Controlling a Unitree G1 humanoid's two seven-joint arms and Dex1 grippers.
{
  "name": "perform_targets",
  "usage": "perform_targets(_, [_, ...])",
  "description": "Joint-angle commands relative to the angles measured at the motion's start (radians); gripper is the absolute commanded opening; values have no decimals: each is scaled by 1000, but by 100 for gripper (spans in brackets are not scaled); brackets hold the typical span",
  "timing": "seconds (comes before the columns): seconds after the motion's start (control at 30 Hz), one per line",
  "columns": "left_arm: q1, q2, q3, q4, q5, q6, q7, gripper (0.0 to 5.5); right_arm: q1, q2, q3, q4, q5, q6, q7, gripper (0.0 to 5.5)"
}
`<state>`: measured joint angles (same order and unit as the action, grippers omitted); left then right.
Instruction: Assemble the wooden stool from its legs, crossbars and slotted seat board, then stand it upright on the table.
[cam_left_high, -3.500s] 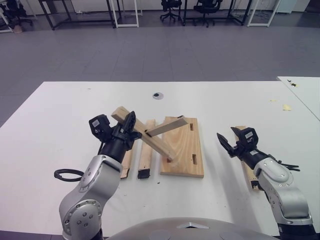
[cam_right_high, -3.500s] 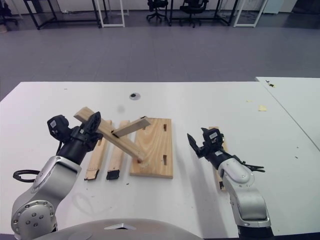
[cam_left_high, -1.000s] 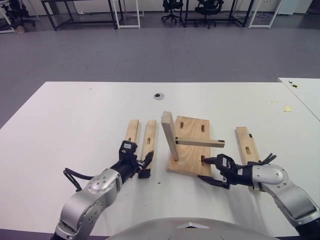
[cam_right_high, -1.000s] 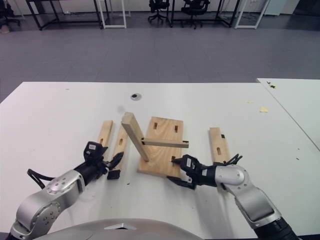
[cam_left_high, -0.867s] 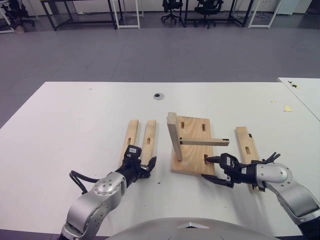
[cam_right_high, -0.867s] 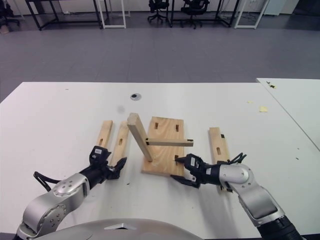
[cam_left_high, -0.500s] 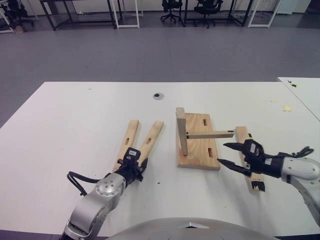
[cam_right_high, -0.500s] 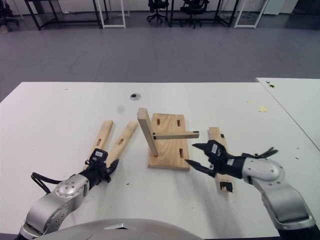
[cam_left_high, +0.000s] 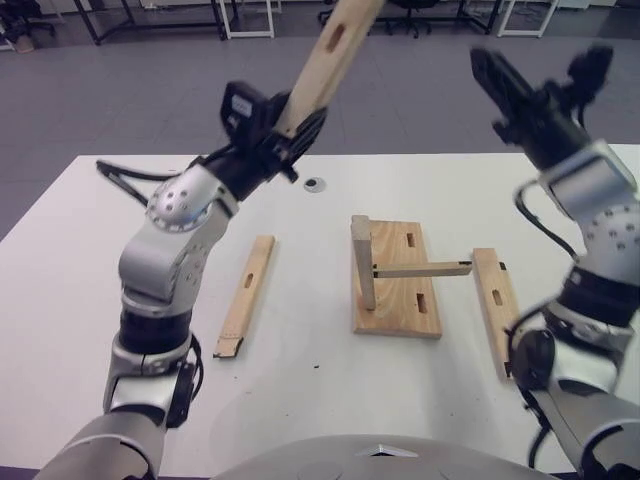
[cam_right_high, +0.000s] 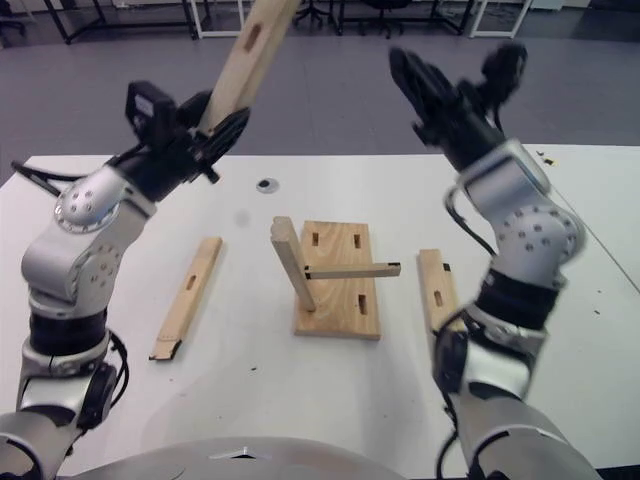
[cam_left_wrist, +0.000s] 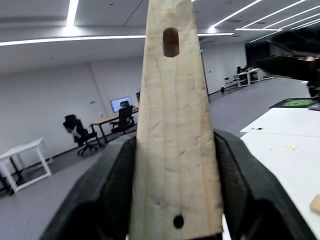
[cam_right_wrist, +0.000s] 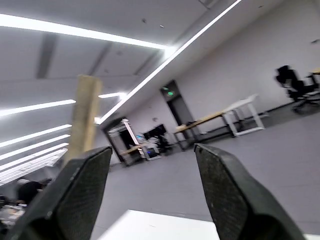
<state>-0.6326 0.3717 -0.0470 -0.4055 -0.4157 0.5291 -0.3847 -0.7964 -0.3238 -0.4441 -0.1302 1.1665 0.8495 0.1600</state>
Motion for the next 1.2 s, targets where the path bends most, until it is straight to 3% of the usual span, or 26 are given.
perform_targets(0.03, [-62,-34,-60,7,23,-59,-56,208,-113,68,-5,20,192,32,-176,308])
perform_targets(0.4, [9,-39,-115,7,84,-119,-100,208,-113,-13,-18,-4,457,-15,-292,308])
perform_targets(0.73, [16,-38,-120,22,129,-170,-124,208,-110,-39,24,2,514,-57,-348,122])
perform_targets(0.9, [15,-26,-127,28,171,-173,-105,208,-99,-43,25,-16,475,-94,-375,107])
perform_targets(0.93, [18,-26,-124,33,164,-159,-111,244,-84,-34,9,-26,456,-126,-402,105])
perform_targets(1.07, [101,10,-31,-24,144,-94,-81,308,248,-54,-70,-219,215,-209,-528,102])
perform_targets(1.2, [171,-22,99,-239,-19,35,-16,366,679,-78,-109,-506,180,-152,-559,102])
